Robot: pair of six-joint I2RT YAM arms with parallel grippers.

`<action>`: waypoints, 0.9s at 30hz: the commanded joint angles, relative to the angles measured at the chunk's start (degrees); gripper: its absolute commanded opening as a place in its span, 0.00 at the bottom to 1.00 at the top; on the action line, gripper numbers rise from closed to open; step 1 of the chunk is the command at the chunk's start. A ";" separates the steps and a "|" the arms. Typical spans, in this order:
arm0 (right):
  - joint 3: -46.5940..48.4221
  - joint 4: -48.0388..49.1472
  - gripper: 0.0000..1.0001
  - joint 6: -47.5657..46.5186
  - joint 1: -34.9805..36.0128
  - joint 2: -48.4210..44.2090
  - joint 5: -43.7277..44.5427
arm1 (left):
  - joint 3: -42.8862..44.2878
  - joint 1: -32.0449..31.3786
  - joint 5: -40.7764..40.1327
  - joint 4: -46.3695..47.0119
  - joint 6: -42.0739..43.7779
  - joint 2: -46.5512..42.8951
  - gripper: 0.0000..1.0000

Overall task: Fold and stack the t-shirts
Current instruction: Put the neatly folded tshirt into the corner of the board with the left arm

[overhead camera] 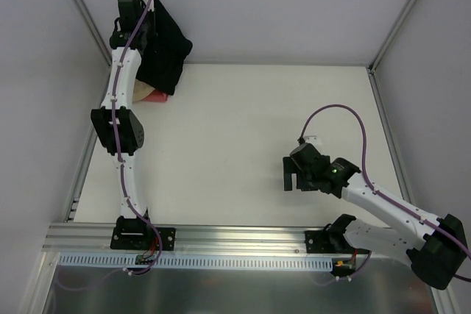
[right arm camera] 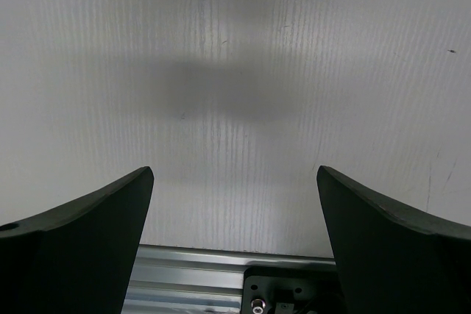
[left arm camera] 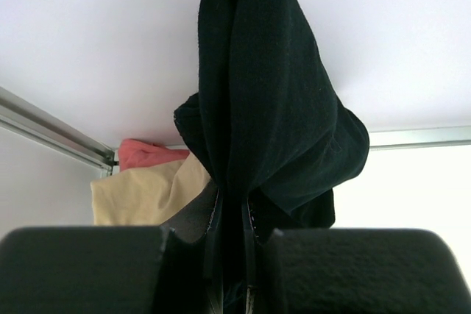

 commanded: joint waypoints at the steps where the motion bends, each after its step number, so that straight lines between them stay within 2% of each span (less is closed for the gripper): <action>1: -0.57 0.40 0.99 -0.17 -0.26 -1.45 0.28 | 3.15 0.08 -0.59 4.43 -0.71 -7.34 0.00; 17: -1.36 -0.83 0.99 -0.17 -0.44 -2.94 0.72 | -1.85 1.22 -2.96 3.20 1.05 -7.52 0.00; 27: -0.83 -0.74 0.99 -1.22 -1.31 -1.01 0.90 | -3.44 6.67 -3.14 3.73 -0.80 -3.56 0.00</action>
